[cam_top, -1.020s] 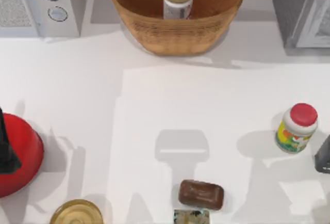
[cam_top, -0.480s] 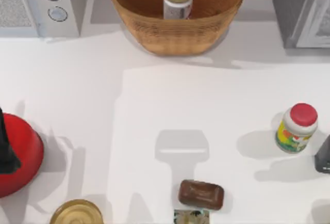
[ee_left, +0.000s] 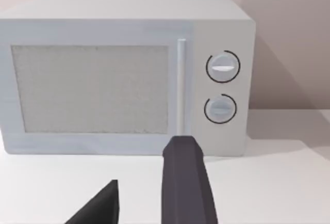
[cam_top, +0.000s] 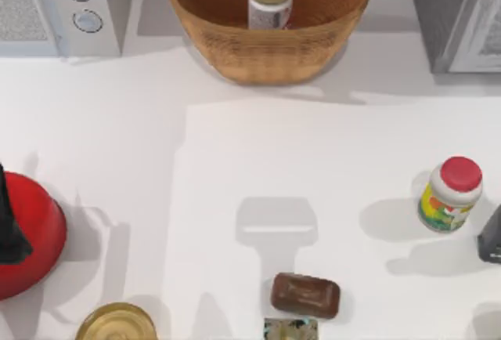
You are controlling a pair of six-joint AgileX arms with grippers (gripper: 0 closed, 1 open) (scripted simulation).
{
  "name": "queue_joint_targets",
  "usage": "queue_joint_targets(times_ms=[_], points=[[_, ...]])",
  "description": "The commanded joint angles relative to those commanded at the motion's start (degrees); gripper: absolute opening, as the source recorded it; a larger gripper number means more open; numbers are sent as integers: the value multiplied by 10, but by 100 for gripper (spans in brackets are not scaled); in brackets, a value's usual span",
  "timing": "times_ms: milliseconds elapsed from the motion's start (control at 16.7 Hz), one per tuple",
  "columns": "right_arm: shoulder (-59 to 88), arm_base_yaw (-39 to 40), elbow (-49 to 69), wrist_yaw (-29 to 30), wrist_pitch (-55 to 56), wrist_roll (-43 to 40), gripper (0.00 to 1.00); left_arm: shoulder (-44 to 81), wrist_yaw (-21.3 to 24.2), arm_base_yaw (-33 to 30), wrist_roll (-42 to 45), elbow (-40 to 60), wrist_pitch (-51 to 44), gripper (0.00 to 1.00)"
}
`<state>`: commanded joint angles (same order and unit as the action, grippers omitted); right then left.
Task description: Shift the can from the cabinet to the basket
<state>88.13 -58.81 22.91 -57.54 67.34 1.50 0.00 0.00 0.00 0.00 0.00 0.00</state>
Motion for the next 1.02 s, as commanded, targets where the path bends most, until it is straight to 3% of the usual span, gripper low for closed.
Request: queue_joint_targets(times_ms=[360, 1020], points=[[-53, -5, 193, 20, -169, -10, 100, 0, 0, 0, 0, 0, 0, 100], [-108, -8, 666, 9, -682, -14, 100, 0, 0, 0, 0, 0, 0, 100]])
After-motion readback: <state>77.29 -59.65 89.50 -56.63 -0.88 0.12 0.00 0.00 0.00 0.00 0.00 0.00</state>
